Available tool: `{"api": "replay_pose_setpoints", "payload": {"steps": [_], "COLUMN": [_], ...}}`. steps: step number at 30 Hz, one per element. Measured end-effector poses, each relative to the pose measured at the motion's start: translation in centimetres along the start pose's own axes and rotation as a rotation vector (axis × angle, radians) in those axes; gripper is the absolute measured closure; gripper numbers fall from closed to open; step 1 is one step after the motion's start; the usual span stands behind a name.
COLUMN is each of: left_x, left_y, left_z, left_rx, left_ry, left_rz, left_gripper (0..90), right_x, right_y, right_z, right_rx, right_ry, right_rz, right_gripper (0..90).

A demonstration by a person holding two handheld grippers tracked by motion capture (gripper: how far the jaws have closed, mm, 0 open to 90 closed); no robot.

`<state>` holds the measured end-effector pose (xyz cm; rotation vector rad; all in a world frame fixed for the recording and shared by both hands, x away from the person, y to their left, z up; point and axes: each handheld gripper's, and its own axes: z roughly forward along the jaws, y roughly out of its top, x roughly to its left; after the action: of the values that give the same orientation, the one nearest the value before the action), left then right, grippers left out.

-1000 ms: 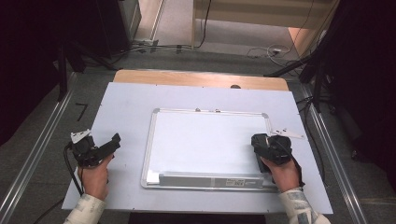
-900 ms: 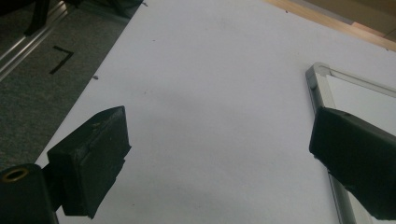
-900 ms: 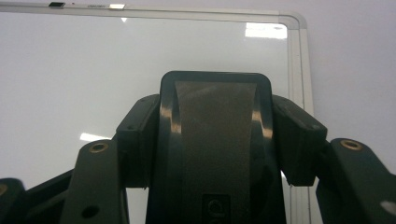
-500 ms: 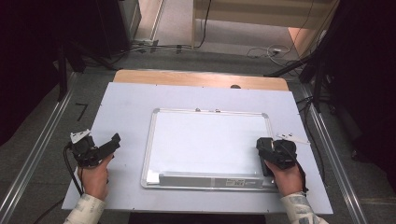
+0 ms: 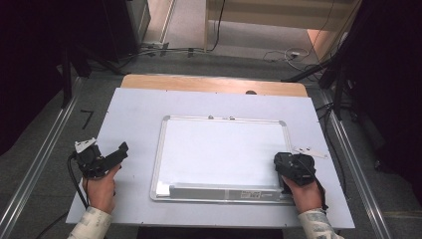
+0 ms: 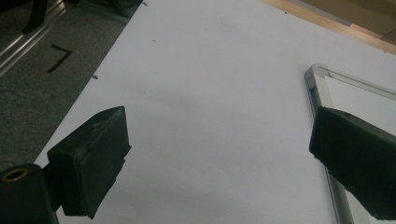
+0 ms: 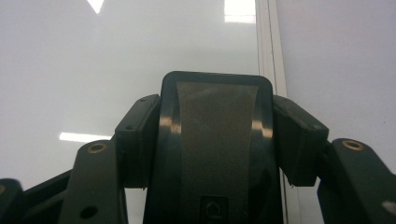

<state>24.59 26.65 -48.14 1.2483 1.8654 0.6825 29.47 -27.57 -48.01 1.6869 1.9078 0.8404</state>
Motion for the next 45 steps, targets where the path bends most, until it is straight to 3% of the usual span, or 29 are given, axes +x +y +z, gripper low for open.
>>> {"api": "replay_pose_setpoints", "payload": {"steps": [6, 17, 25, 45], "left_x": [0.0, 0.1, 0.1, 0.0], "left_y": [0.0, 0.0, 0.0, 0.0], "left_z": [0.0, 0.0, 0.0, -0.1], "left_rx": [0.0, 0.0, 0.0, -0.001], "left_ry": [-0.003, -0.001, -0.002, -0.002], "left_rz": [-0.004, -0.002, -0.002, 0.002], "left_gripper": [5.3, 5.3, 5.3, 5.4], "right_x": [0.2, 0.2, 0.1, -0.9], "right_y": [-0.4, -0.4, -0.4, 0.3], "right_z": [0.7, 0.9, 0.7, -0.6], "right_rx": [0.043, 0.047, 0.029, -0.05], "right_ry": [-0.018, -0.008, 0.012, 0.018], "right_rz": [-0.015, -0.013, -0.025, -0.021], "right_gripper": [36.1, 32.3, 25.5, 22.0]}}
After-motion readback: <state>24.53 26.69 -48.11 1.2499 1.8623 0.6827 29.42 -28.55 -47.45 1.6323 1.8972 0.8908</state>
